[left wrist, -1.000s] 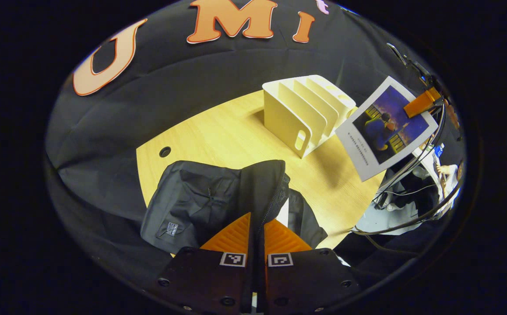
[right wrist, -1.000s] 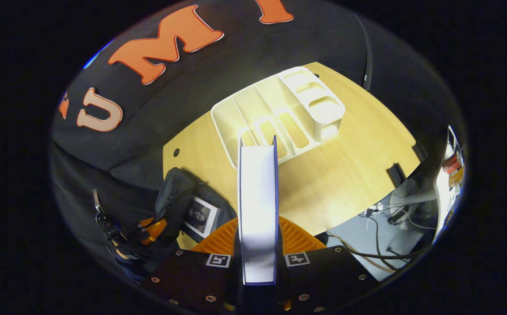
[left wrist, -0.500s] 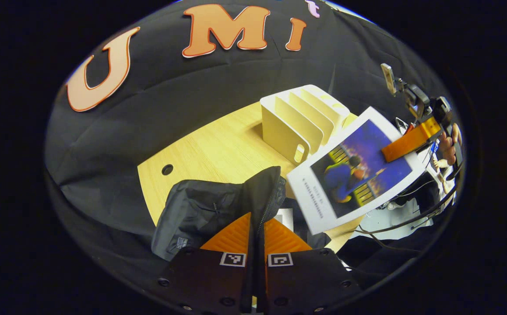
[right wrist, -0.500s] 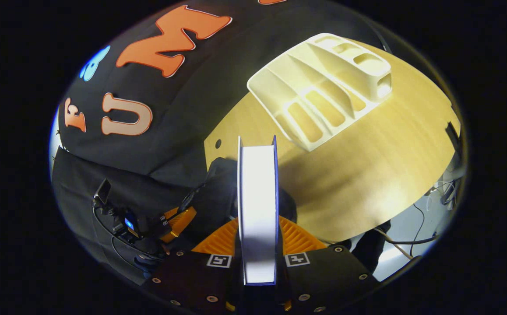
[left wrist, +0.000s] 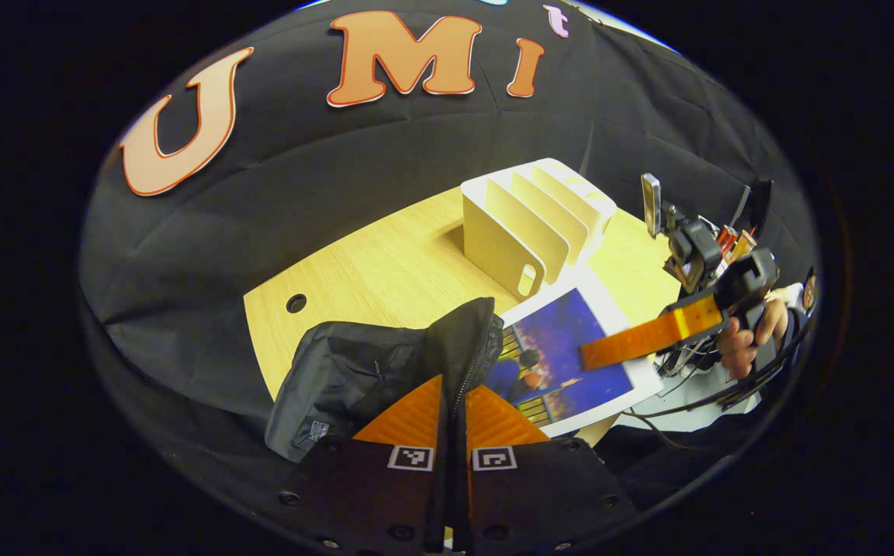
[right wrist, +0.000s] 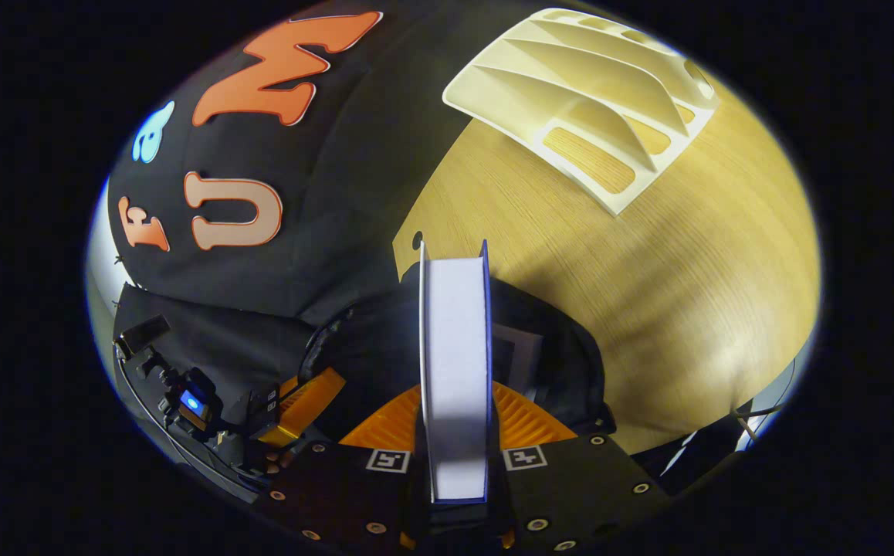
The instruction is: Open the schoolbag, grab two books from the bookshelf and put them into the schoolbag.
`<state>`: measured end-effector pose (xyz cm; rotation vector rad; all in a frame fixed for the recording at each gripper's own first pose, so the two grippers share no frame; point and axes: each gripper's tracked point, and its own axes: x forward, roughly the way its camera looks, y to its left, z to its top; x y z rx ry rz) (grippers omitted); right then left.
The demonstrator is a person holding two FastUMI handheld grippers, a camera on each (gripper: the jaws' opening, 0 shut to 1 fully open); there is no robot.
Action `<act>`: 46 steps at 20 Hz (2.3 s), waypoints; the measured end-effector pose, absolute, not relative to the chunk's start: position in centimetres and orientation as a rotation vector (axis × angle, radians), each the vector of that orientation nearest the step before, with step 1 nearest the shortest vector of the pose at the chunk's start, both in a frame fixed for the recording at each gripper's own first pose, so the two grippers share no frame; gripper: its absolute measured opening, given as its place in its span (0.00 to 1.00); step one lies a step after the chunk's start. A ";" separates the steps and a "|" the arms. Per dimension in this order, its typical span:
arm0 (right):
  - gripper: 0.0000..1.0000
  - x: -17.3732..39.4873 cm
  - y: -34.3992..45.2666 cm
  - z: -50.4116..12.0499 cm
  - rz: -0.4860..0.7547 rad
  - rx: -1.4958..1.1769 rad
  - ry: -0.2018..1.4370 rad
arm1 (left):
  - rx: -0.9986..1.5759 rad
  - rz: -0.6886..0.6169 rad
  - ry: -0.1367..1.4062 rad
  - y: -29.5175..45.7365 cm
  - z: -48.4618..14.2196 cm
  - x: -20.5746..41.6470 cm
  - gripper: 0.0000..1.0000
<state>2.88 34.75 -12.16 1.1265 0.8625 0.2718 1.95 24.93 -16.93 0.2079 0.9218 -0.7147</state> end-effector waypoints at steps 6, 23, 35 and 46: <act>0.29 4.5 38.6 -14.2 0.215 1.308 0.750 | 0.179 -0.695 0.926 24.1 -16.9 0.9 0.05; 0.38 6.5 47.2 -17.9 0.357 1.355 0.909 | 0.217 -0.697 0.928 21.6 -18.4 -1.4 0.04; 0.85 0.4 38.3 -20.6 0.532 0.798 1.278 | 0.227 -0.529 0.943 20.6 -20.7 -1.9 0.27; 0.98 5.8 20.5 -16.4 0.367 0.708 0.986 | 0.198 -0.402 0.913 13.1 -19.7 -3.7 0.90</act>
